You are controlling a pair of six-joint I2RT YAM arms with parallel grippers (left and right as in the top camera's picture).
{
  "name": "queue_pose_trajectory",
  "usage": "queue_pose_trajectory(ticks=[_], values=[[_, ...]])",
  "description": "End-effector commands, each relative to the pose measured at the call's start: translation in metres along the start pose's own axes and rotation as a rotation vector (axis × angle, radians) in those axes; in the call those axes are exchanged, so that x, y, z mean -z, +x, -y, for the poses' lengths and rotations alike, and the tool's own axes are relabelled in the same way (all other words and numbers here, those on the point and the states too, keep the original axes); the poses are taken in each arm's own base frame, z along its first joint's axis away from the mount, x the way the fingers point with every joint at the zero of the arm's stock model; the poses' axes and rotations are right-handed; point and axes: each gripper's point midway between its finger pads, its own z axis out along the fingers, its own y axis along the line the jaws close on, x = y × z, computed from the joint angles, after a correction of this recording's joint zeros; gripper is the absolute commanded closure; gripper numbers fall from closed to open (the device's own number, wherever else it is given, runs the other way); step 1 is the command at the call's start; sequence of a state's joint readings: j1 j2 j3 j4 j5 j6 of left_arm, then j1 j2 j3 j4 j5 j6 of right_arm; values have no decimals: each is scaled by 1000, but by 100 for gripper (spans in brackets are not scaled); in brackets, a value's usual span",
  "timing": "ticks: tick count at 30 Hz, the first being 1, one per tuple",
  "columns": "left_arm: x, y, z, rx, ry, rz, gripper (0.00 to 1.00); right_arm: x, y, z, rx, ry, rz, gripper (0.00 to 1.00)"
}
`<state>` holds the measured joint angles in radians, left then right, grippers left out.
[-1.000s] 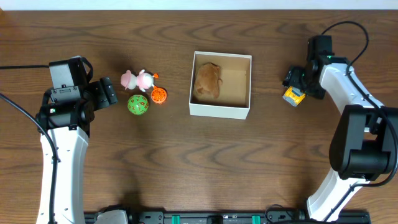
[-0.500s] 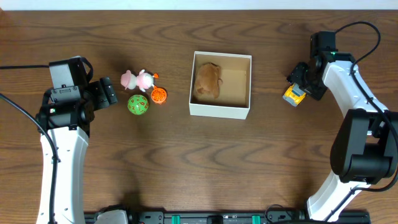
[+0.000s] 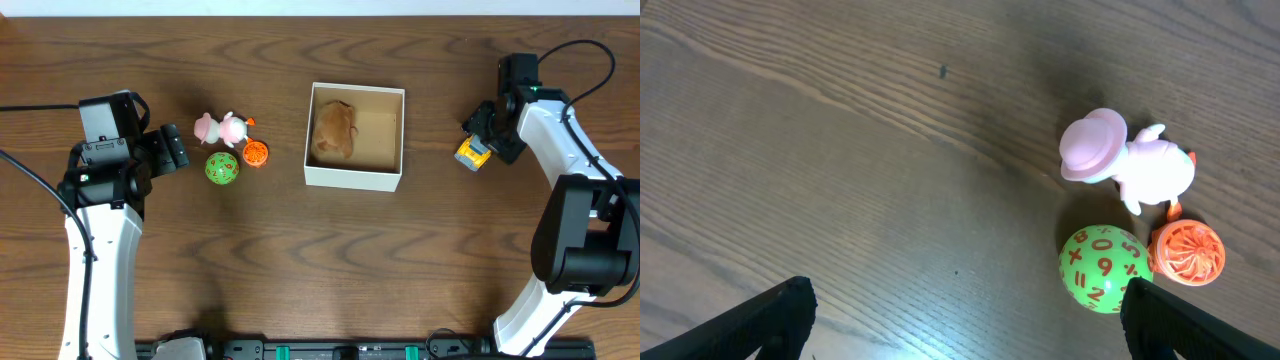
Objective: Pack container
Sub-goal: 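Lower the right gripper onto the yellow-grey truck and grasp it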
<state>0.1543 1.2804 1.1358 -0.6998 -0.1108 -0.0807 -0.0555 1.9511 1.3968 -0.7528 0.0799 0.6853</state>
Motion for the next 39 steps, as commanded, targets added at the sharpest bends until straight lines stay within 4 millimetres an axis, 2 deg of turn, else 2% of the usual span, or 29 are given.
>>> queue_pose_trajectory(ticks=[1,13,22,33,39], values=[[4,-7,-1,0,-1,16,2,4,-2,0,-18,5,30,28],[4,-7,-1,0,-1,16,2,1,-6,-3,-21,-8,51,34],[4,-7,-1,0,-1,16,2,-12,1,1,-16,17,14,35],[4,-7,-1,0,-1,16,2,-12,3,2,4,23,9,48],[4,-7,-1,0,-1,16,2,-12,2,2,33,22,10,52]])
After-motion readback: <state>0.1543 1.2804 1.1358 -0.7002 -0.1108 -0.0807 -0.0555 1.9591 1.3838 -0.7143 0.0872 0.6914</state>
